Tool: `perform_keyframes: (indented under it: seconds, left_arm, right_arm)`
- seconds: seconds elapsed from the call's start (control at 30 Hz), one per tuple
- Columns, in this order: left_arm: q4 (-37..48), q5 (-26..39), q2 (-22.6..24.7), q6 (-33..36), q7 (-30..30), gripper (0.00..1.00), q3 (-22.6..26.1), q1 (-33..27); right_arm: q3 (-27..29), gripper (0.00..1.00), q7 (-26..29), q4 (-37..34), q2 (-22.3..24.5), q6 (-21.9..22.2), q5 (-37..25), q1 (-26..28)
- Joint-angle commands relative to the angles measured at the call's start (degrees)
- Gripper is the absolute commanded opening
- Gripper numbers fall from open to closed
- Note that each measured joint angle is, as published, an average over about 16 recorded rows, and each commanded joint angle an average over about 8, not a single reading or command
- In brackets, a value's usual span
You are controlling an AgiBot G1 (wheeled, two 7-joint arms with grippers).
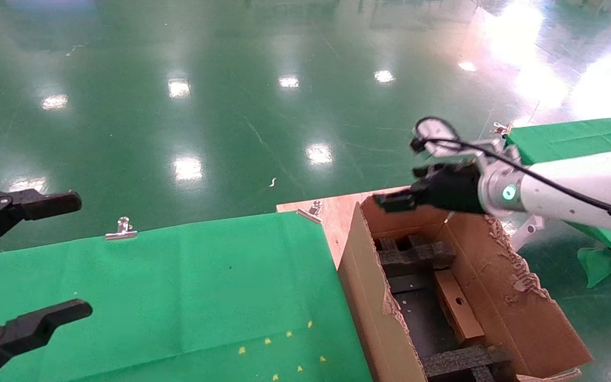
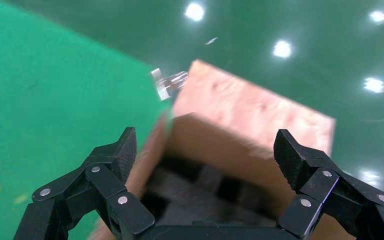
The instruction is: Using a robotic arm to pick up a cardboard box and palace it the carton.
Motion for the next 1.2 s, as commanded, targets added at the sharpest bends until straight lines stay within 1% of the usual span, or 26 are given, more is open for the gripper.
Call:
perform_keyframes:
  seconds: [0.03,1.2]
  left_arm:
    - [0.0,0.0,0.0,0.0,0.0,1.0,0.0,0.0]
    - [0.0,0.0,0.0,0.0,0.0,1.0,0.0,0.0]
  right_arm:
    - [2.59,1.0,-2.96,-0.17,-0.29,-1.97,2.45,-1.43]
    - [47.89,1.0,-54.59,-3.19,-5.29,-36.36,45.27,-26.42]
